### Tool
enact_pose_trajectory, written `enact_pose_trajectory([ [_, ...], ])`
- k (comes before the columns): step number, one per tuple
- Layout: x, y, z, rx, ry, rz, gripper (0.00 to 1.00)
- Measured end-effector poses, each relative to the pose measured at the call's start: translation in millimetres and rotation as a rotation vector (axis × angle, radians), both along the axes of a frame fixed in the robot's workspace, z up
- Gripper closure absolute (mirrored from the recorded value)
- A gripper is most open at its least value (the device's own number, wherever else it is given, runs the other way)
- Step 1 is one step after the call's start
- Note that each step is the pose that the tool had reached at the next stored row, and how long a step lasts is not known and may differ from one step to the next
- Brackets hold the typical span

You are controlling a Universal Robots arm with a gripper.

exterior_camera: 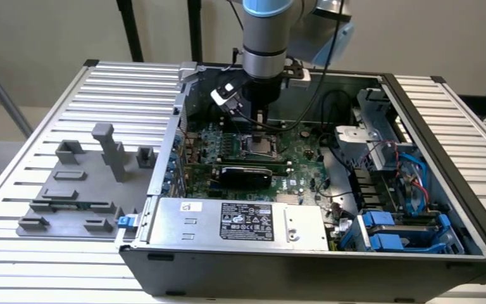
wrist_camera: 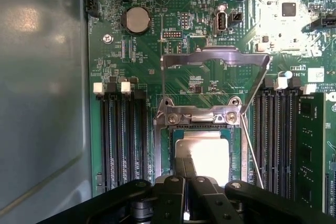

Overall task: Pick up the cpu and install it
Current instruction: 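Place the cpu into insertion slot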

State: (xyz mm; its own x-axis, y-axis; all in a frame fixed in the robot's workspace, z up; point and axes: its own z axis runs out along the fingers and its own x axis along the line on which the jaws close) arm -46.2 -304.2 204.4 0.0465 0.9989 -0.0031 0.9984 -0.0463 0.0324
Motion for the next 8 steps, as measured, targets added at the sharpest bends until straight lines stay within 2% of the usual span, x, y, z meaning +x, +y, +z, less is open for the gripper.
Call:
enact_pose_trajectory([
  [5,-1.1,0.0,-1.0,-0.0003,0.0003,0.000,0.89],
  [8,-1.0,0.2,-0.1,0.0030,-0.0006,0.000,0.89],
])
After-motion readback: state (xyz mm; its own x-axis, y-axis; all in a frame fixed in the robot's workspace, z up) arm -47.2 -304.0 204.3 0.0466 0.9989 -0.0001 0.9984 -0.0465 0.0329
